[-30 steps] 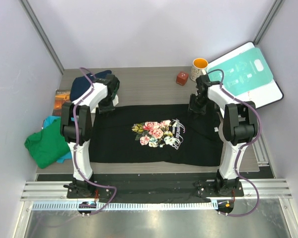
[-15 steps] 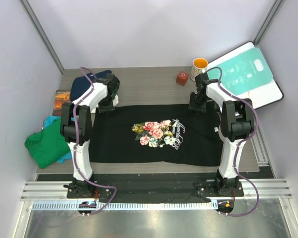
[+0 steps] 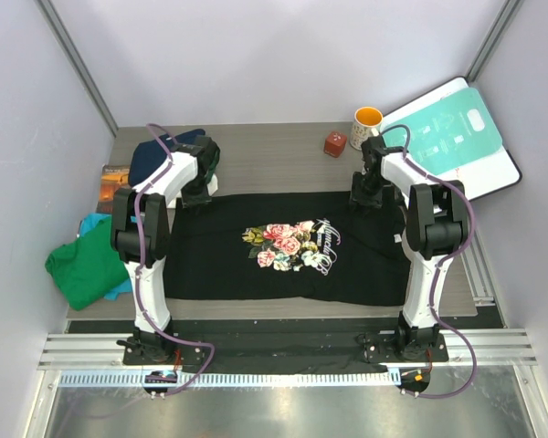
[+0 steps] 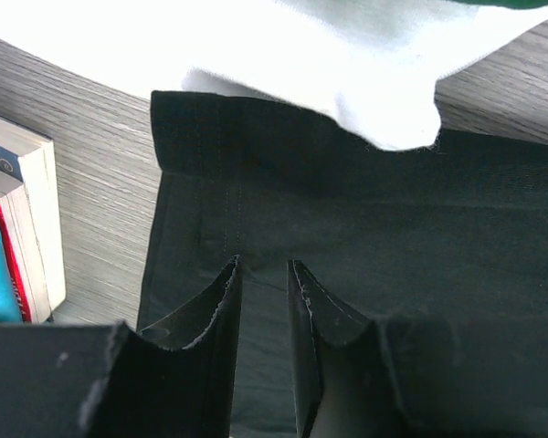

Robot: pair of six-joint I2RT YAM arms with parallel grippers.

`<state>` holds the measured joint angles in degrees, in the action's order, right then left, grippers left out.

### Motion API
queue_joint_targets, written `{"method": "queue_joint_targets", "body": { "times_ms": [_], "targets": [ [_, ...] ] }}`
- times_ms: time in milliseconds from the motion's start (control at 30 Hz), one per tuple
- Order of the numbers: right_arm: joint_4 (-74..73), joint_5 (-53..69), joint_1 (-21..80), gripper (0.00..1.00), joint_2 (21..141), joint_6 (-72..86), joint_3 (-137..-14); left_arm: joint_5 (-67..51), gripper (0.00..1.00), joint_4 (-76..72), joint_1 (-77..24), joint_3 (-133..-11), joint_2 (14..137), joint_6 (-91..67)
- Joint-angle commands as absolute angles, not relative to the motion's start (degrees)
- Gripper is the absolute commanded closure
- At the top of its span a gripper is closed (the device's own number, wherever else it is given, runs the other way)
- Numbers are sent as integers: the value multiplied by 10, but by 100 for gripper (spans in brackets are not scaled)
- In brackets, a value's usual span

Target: Fold and stack the t-shirts

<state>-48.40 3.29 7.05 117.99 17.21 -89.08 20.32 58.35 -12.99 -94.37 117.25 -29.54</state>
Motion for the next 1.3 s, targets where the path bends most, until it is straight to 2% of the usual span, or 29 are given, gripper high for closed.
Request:
{"method": "queue_joint_targets", "body": {
  "times_ms": [0, 233, 467, 500, 533, 633, 700, 833, 867, 900, 933, 1000, 1267],
  "targets": [
    [-474, 19, 64, 53, 1147, 167, -893, 199, 73, 577, -130, -954, 1162, -290],
    [-475, 52, 64, 54, 1174, 167, -889, 201, 73, 579, -130, -956, 1166, -289],
    [-468, 94, 64, 62, 1169, 160, -884, 201, 73, 574, -130, -944, 1168, -289],
    [-468, 98, 63, 65, 1169, 160, -885, 201, 73, 574, -130, -944, 1170, -290],
    [-468, 100, 63, 76, 1169, 160, -885, 199, 73, 574, -130, -944, 1171, -290],
    [-468, 102, 64, 94, 1164, 160, -882, 196, 73, 574, -130, -946, 1172, -290],
    [-468, 99, 64, 99, 1157, 158, -878, 196, 73, 575, -130, -947, 1172, -290],
    [-464, 90, 63, 99, 1142, 154, -868, 195, 73, 574, -130, -951, 1172, -289],
    [-463, 88, 63, 96, 1138, 151, -866, 193, 73, 573, -130, -951, 1173, -287],
    [-462, 87, 64, 87, 1136, 148, -866, 193, 73, 574, -130, -951, 1174, -287],
    [-460, 82, 63, 70, 1134, 149, -866, 192, 73, 573, -130, -952, 1175, -287],
    [-453, 66, 64, 61, 1122, 149, -863, 193, 73, 574, -130, -953, 1175, -287],
    [-444, 42, 64, 57, 1131, 149, -881, 194, 73, 577, -130, -953, 1179, -283]
  ]
}}
